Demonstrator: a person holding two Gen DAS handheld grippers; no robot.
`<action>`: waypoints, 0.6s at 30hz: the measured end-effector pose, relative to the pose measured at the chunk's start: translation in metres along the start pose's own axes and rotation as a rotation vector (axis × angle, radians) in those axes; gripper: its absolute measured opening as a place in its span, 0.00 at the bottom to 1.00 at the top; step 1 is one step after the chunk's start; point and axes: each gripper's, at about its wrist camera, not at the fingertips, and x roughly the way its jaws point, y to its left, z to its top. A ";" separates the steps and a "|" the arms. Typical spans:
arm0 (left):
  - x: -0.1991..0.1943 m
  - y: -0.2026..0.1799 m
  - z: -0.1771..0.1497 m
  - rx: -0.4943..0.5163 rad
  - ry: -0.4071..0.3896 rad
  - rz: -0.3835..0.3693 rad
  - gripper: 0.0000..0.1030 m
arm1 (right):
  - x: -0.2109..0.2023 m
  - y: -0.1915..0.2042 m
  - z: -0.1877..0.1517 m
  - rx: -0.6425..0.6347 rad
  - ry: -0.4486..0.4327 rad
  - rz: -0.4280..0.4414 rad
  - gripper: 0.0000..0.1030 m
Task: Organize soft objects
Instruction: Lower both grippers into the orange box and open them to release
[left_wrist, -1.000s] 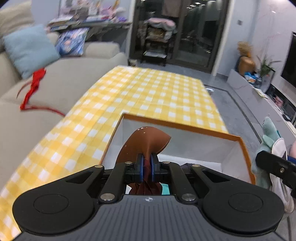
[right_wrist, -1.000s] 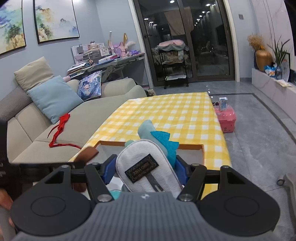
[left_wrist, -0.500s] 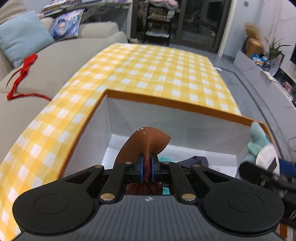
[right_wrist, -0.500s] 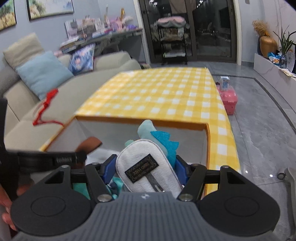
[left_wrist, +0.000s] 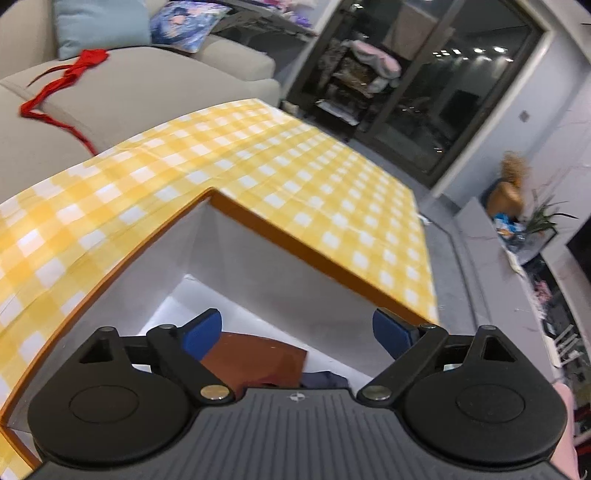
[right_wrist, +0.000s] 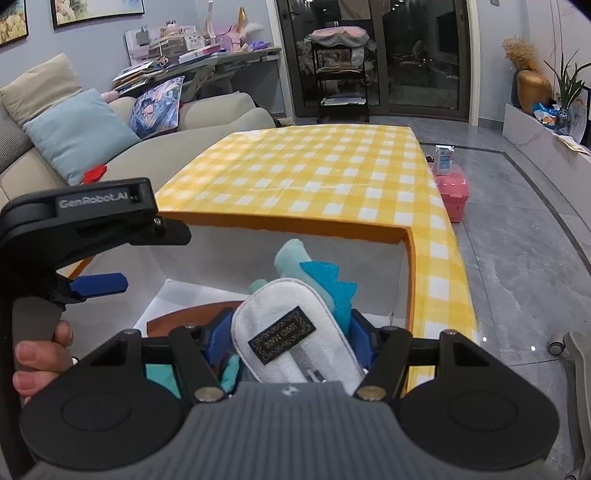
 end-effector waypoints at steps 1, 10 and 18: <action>-0.002 -0.001 0.000 0.005 -0.005 -0.009 1.00 | 0.000 0.000 0.000 0.000 -0.004 0.002 0.63; -0.019 -0.003 -0.002 0.021 -0.016 -0.107 1.00 | 0.000 -0.006 0.001 0.049 0.011 0.015 0.64; -0.020 -0.001 0.000 0.023 -0.007 -0.119 1.00 | 0.001 0.002 0.000 -0.020 0.015 -0.018 0.70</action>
